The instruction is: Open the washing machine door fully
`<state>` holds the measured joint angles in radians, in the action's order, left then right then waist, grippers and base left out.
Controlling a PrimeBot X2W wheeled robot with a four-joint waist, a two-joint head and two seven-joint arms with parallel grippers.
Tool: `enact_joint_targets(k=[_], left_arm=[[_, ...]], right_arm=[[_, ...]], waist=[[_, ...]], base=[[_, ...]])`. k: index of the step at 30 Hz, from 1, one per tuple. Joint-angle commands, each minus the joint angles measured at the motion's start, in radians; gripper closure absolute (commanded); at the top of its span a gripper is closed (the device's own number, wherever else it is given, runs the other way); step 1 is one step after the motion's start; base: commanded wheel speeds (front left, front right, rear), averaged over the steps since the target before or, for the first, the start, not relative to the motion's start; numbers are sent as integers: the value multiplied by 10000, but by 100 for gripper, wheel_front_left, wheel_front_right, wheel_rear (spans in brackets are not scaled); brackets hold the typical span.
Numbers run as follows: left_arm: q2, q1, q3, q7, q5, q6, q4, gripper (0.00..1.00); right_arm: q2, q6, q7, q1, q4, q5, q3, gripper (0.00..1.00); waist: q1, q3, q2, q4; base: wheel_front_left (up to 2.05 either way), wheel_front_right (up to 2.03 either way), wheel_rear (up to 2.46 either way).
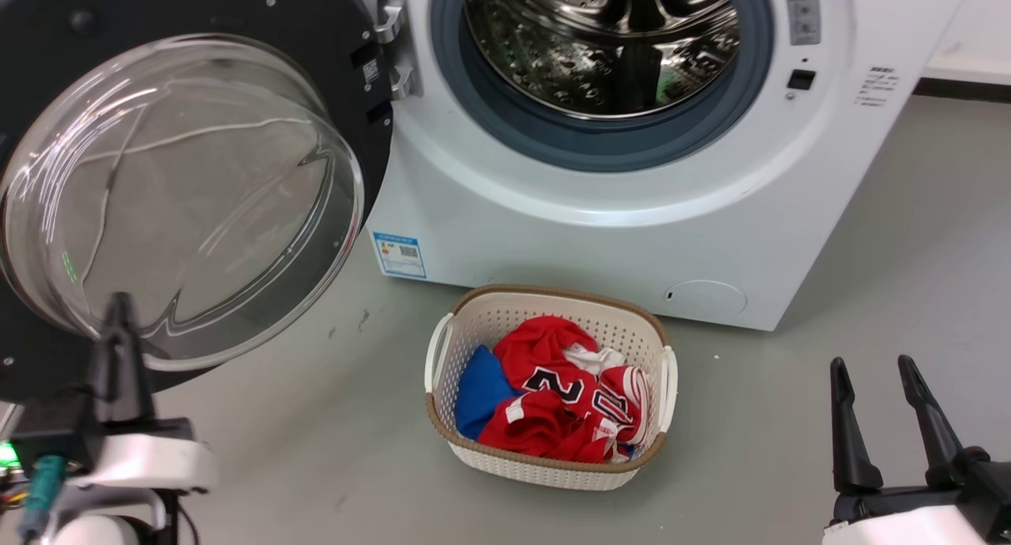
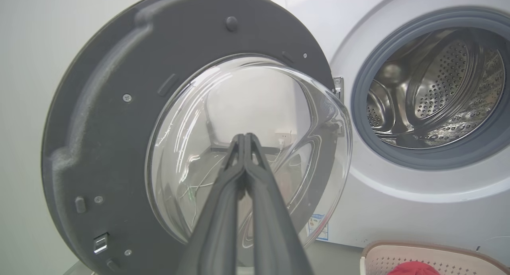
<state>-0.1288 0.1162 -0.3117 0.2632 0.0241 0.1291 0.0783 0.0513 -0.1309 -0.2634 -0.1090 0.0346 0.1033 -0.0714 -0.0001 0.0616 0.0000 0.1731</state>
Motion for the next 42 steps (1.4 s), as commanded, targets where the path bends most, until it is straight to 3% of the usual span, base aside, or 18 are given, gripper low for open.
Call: enact_joint_targets(k=[1, 14, 36, 37, 38, 39, 40, 42], left_arm=[[52, -244, 192, 22, 56, -11, -170, 100], [593, -1280, 1925, 22, -273, -76, -533, 100], [763, -2144, 2905, 22, -543, -807, -2, 100], [764, -2169, 2924, 22, -540, -838, 46, 89], [768, -2199, 2952, 22, -559, -854, 87, 62], [771, -2206, 2973, 22, -587, -859, 120, 12], [771, -2208, 3005, 22, -588, -861, 150, 0], [773, -2219, 3061, 22, -573, -830, 200, 0]], right_arm=[[-22, 3, -17, -164, 102, -26, -43, 0], [-24, 3, -17, -485, 376, 10, -76, 0], [-24, 3, -17, -1076, 51, 252, 162, 0], [-24, 3, -17, -1089, 32, 254, 171, 0], [-24, 3, -17, -1105, 17, 251, 179, 0], [-24, 3, -17, -1114, -1, 249, 191, 0], [-24, 3, -17, -1116, -24, 250, 195, 0], [-24, 3, -17, -1117, -44, 253, 202, 0]], waist=[[1, -182, 0, -162], [1, -638, 0, -1092], [1, -860, 0, -1866], [1, -867, 0, -1874], [1, -875, 0, -1881], [1, -881, 0, -1885], [1, -886, 0, -1886], [1, -891, 0, -1887]], base=[[0, 0, 0], [0, 0, 0], [0, 0, 0], [0, 0, 0], [0, 0, 0], [0, 0, 0], [0, 0, 0], [0, 0, 0]])
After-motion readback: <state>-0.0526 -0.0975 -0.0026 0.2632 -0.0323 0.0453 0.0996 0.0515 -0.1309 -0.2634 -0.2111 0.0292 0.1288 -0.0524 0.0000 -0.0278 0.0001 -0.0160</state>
